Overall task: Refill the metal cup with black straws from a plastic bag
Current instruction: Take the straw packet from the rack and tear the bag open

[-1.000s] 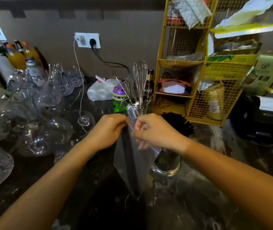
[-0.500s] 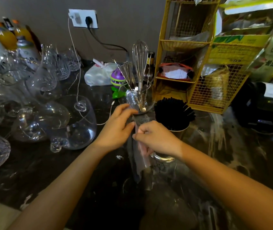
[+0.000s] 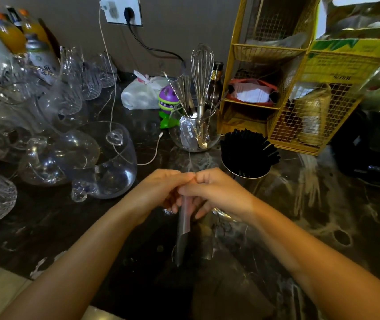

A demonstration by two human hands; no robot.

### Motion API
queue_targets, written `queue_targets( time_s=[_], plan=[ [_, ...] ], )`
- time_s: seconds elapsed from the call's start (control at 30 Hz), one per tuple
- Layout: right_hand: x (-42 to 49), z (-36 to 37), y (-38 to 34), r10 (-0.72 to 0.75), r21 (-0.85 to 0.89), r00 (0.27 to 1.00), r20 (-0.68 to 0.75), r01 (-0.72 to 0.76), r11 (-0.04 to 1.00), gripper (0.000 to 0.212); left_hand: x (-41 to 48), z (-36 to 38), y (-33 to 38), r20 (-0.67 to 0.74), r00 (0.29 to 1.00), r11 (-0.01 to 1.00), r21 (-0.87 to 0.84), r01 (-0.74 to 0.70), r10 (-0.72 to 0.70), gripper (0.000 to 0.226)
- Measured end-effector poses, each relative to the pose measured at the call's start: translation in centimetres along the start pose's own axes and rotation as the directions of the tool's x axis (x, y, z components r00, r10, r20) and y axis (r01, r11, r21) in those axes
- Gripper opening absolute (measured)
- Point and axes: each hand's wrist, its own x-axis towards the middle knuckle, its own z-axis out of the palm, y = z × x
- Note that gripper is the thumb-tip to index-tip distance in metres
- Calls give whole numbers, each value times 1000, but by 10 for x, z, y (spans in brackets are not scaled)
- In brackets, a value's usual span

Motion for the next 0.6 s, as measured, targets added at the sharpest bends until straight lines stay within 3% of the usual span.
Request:
queue_targets(
  time_s=[0.2,0.6],
  plan=[
    [-3,-1,9,9,69,999,47,-13,998,14,-2,3,-8,77,997,999,-29,14,-12,35],
    [-4,-9,14,42,161,997,63,-52,986,17,-1,2,-5,133,991,995,-99,30,-17,25]
  ],
)
